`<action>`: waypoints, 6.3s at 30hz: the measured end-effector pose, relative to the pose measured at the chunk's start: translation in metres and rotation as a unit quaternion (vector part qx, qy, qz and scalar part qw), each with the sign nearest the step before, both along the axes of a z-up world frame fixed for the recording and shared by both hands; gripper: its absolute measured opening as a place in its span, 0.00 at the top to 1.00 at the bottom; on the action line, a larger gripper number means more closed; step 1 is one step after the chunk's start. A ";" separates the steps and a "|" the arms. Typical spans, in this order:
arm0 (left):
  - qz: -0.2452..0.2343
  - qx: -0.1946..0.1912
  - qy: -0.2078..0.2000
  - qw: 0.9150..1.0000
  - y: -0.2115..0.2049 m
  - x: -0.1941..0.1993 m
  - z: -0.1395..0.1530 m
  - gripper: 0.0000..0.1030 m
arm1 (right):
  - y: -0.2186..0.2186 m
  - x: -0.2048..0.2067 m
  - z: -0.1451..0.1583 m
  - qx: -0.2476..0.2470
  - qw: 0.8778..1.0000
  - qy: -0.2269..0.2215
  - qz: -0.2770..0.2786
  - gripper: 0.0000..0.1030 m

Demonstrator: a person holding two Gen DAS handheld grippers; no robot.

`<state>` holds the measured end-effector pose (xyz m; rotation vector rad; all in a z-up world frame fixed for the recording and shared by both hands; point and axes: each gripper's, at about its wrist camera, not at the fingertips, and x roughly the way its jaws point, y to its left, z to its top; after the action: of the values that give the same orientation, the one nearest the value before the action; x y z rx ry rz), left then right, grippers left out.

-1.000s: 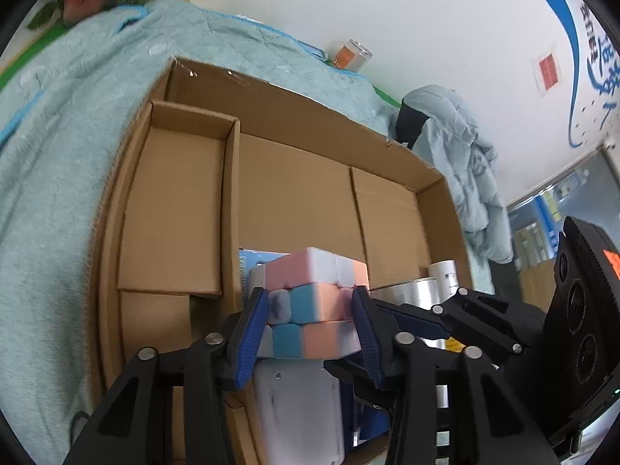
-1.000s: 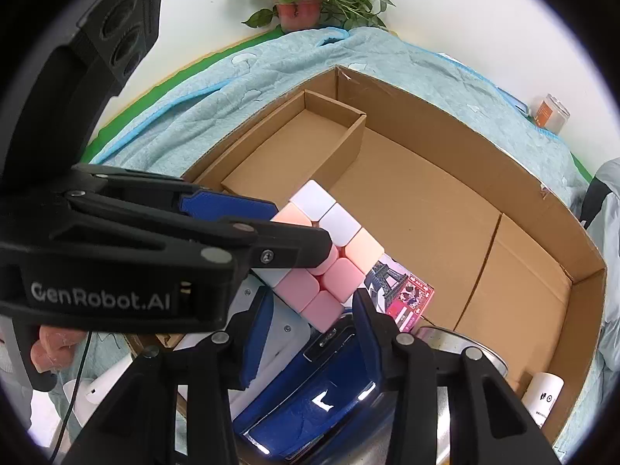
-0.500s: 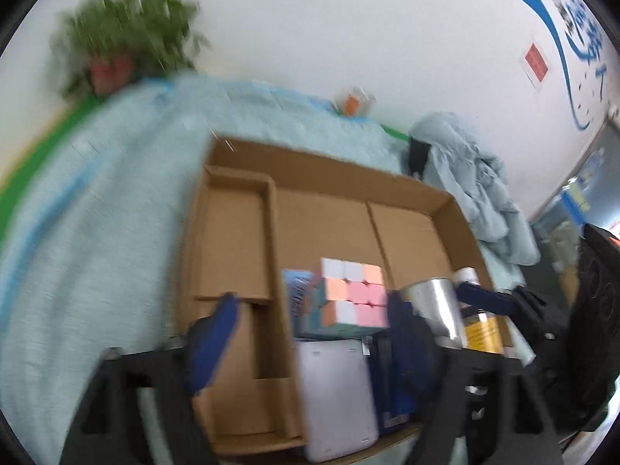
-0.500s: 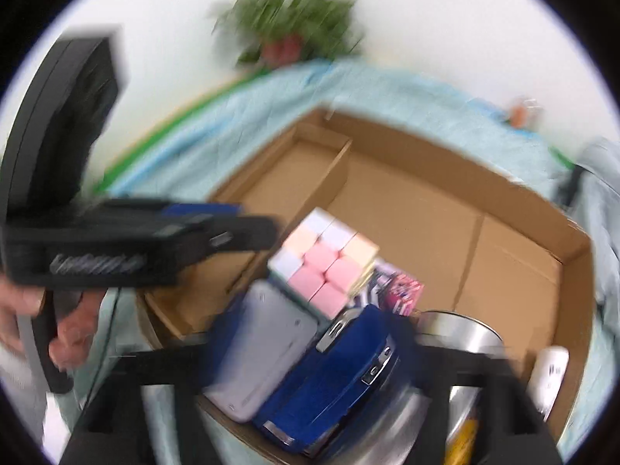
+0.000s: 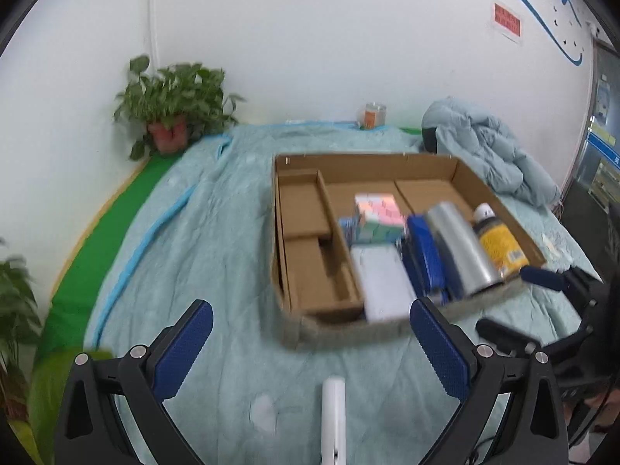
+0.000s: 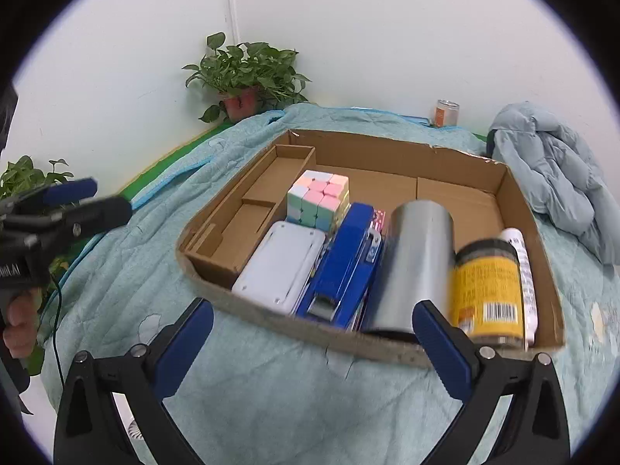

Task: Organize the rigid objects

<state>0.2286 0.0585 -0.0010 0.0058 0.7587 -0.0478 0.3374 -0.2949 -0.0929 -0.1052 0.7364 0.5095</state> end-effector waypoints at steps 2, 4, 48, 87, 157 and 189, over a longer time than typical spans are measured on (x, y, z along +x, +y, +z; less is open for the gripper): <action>0.004 -0.025 0.034 0.999 0.009 -0.020 -0.022 0.01 | -0.002 -0.015 -0.002 0.002 1.000 -0.002 -0.004 0.01; 0.009 -0.045 0.069 0.997 0.016 -0.039 -0.049 0.01 | -0.005 -0.027 -0.004 0.003 1.000 -0.002 -0.006 0.01; -0.038 -0.317 0.220 0.922 -0.011 -0.002 -0.159 0.27 | 0.024 -0.120 -0.094 -0.004 0.998 0.032 0.062 0.11; -0.121 -0.196 0.053 0.972 -0.029 0.066 0.039 0.65 | 0.057 -0.050 0.017 0.045 0.996 -0.078 0.018 0.46; 0.022 -0.045 -0.131 0.990 -0.138 -0.066 0.017 0.01 | -0.065 -0.076 0.004 -0.047 0.987 -0.083 -0.133 0.15; 0.027 -0.040 -0.063 0.997 -0.140 -0.006 -0.034 0.01 | -0.073 -0.045 -0.020 -0.050 0.989 -0.062 -0.124 0.15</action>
<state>0.2227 -0.0818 -0.0351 -0.0870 0.6300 -0.0252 0.2925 -0.3683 -0.1131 -0.1352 0.6415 0.2270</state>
